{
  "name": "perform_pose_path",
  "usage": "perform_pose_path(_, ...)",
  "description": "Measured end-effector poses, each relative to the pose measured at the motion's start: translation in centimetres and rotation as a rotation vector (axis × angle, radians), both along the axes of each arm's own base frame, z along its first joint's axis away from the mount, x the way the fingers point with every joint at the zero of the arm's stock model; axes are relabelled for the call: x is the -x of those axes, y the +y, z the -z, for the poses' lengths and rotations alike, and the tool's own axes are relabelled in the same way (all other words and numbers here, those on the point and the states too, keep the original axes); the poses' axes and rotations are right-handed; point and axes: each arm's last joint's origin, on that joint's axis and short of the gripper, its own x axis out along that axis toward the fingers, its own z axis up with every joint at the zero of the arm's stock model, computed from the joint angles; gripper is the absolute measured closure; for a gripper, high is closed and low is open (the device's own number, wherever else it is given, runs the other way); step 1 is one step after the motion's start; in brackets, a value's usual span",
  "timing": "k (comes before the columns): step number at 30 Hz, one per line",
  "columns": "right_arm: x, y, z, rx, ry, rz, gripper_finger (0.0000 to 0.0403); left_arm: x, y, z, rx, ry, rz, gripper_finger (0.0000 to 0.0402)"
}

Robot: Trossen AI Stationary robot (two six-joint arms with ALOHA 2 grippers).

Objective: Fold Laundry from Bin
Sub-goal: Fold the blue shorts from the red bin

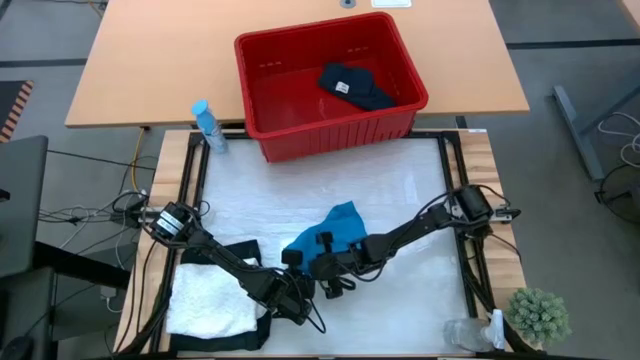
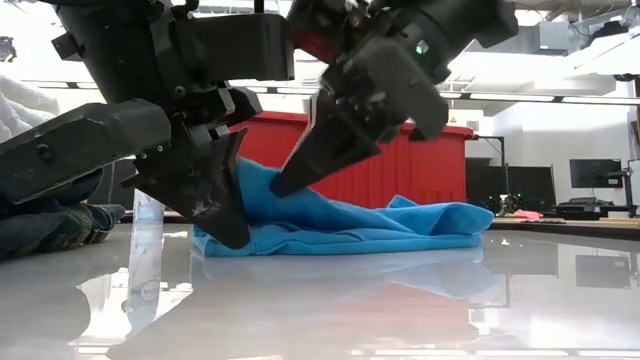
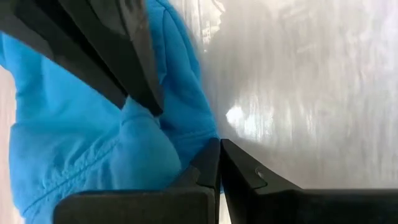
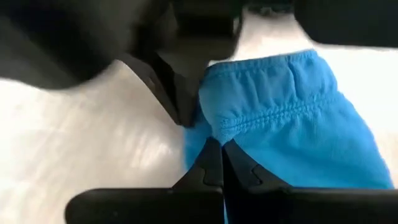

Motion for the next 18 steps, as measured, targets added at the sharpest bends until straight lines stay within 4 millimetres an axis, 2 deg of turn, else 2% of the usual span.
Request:
perform_pose_path(11,0.6,1.5,0.1,-0.066,0.031,-0.058,0.0388,0.0,0.1,0.0,-0.013,0.000,0.002,0.0402)
perform_pose_path(18,0.4,1.3,-0.1,-0.077,0.023,-0.064,0.0388,-0.7,-0.4,-2.0,-0.013,0.027,0.026,0.0401)
